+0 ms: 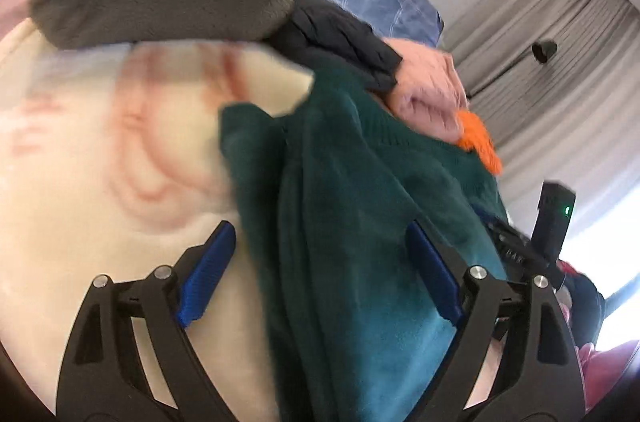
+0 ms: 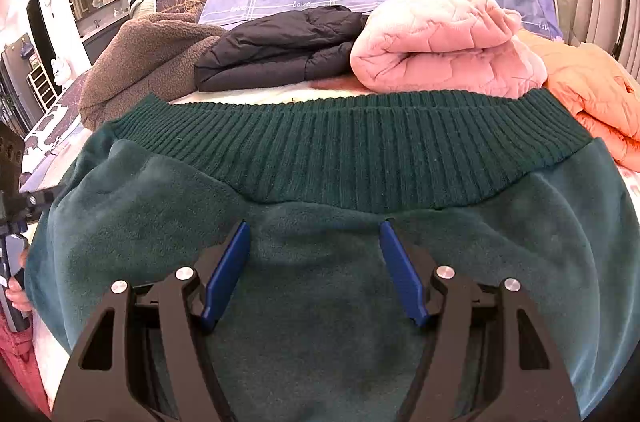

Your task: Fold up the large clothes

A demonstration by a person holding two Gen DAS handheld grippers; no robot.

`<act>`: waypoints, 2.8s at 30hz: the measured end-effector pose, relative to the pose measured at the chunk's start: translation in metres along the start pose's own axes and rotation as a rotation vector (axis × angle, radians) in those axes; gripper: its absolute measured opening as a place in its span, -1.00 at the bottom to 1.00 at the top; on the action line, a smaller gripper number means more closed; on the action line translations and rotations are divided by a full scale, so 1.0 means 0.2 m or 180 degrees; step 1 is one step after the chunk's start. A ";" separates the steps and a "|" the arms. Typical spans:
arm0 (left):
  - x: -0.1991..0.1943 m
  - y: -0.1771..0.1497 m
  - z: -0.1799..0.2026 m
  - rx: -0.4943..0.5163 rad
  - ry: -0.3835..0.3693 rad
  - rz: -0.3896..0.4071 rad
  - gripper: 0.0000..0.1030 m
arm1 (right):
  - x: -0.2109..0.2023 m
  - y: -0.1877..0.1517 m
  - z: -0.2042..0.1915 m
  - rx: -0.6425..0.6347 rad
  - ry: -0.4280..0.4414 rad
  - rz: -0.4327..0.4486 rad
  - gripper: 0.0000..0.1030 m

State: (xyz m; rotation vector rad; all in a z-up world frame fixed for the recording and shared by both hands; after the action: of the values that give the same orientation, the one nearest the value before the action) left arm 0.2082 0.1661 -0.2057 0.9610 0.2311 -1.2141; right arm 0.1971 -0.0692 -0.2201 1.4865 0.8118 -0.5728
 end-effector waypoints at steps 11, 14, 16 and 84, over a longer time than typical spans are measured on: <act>0.00 -0.05 -0.03 -0.0094 -0.0048 -0.0060 0.73 | -0.01 -0.01 0.00 -0.0005 0.0047 0.0088 0.33; -0.02 -0.06 -0.05 -0.0134 -0.0033 0.0013 0.67 | -0.01 -0.01 0.00 0.0001 0.0063 0.0129 0.33; -0.03 -0.05 -0.02 -0.0086 -0.0049 0.0092 0.24 | -0.01 0.00 0.00 0.0006 0.0075 0.0142 0.33; -0.27 -0.48 0.03 -0.0863 0.0495 0.0180 0.78 | -0.13 -0.11 0.01 0.0193 0.1212 -0.0075 -0.79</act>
State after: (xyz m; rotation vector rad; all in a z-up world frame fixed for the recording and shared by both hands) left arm 0.1024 0.1964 -0.2180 0.8191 0.4766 -1.0266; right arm 0.1632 -0.0755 -0.2139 1.6697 1.1145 -0.3360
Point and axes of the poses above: each gripper's, at about its wrist camera, not at the fingertips, and x roughly the way its jaws point, z to its right, y to its top, the point moved 9 cm from there along x, roughly the way its jaws point, and after that the axes turned 5 degrees about -z, right-handed, at the moved point
